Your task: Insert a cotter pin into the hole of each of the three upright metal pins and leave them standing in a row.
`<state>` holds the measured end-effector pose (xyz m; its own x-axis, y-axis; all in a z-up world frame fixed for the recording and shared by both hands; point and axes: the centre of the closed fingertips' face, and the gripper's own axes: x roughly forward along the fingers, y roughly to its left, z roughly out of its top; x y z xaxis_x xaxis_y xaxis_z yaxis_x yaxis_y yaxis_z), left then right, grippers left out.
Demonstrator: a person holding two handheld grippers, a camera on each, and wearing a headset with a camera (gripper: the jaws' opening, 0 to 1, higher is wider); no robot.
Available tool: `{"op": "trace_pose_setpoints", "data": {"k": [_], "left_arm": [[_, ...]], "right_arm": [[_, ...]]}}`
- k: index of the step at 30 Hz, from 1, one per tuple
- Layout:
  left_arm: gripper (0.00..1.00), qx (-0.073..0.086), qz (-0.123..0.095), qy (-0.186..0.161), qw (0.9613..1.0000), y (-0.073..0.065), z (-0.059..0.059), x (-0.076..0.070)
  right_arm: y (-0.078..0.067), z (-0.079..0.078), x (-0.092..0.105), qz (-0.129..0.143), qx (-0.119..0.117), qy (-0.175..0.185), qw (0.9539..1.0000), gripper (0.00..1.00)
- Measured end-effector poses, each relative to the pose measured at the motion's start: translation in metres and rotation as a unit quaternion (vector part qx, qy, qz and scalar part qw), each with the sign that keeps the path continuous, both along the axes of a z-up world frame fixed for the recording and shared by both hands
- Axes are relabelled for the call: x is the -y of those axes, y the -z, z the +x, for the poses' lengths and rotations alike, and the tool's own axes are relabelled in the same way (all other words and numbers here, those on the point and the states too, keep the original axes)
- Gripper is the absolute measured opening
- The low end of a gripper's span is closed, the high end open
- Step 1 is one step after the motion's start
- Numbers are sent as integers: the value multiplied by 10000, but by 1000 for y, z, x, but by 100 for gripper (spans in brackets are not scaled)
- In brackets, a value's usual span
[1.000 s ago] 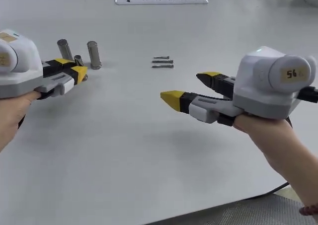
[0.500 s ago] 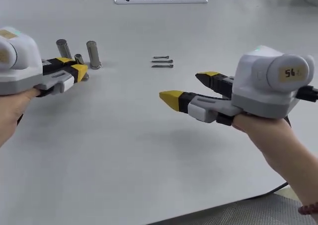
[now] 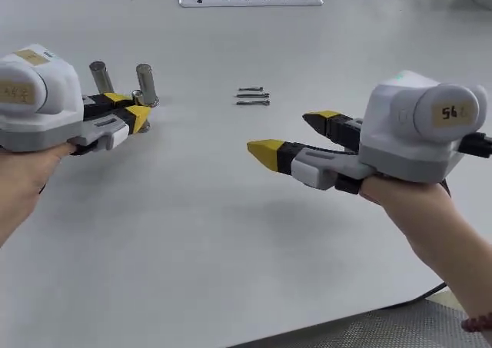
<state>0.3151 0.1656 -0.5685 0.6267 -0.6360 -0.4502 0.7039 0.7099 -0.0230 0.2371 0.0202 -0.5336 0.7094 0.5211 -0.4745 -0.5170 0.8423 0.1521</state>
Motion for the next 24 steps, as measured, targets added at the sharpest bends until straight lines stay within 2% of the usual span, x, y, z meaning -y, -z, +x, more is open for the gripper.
{"op": "trace_pose_setpoints", "data": {"k": [16,20,24], "left_arm": [[7,-16,-215,326,9992,-3,-26,45],[7,-33,-198,427,9989,1,-33,54],[7,58,-87,575,9983,2,-40,60]], "right_arm": [[0,-3,2,-4,-20,-2,10000,57],[1,-3,3,-5,-32,-4,10000,57],[2,-4,3,9,-38,-8,10000,57]]}}
